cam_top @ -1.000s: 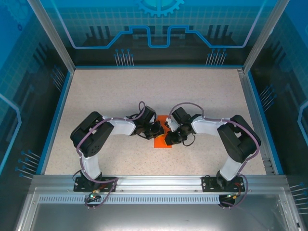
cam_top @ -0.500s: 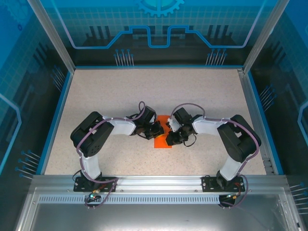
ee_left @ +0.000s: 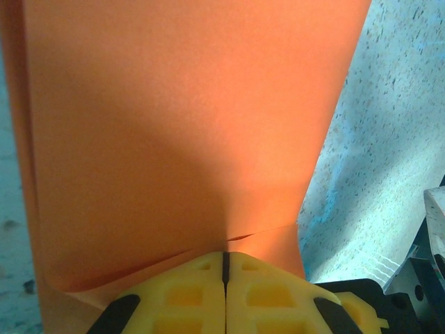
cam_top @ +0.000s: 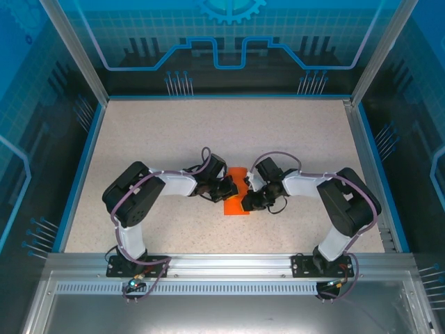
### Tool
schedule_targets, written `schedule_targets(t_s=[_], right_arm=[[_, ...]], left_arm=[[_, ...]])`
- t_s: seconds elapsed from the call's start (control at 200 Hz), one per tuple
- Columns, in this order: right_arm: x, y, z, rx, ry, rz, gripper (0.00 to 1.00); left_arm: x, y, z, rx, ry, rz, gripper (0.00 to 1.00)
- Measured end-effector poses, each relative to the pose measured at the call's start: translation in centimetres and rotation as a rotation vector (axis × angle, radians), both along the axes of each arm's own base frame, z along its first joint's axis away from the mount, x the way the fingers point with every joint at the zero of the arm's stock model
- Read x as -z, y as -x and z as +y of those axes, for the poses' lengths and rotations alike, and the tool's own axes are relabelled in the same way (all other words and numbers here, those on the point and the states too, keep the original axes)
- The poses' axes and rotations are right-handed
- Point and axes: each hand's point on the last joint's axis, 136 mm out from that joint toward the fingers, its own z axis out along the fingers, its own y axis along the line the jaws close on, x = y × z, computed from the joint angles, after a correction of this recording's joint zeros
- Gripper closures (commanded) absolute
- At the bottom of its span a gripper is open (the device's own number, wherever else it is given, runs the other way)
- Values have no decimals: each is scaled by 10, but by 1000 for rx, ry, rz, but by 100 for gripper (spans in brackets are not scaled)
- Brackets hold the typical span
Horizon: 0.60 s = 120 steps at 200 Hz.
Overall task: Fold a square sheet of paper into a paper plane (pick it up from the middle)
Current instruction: Fold the triangle a second time at the center of the table.
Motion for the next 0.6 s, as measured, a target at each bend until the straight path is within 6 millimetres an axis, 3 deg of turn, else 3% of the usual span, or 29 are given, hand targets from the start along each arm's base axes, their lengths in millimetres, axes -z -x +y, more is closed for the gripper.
schedule_targets(t_s=[0.6], right_arm=[[2,13,-15,66,16,26,89]], left_arm=[[0,2,-2,8,3,2,95]])
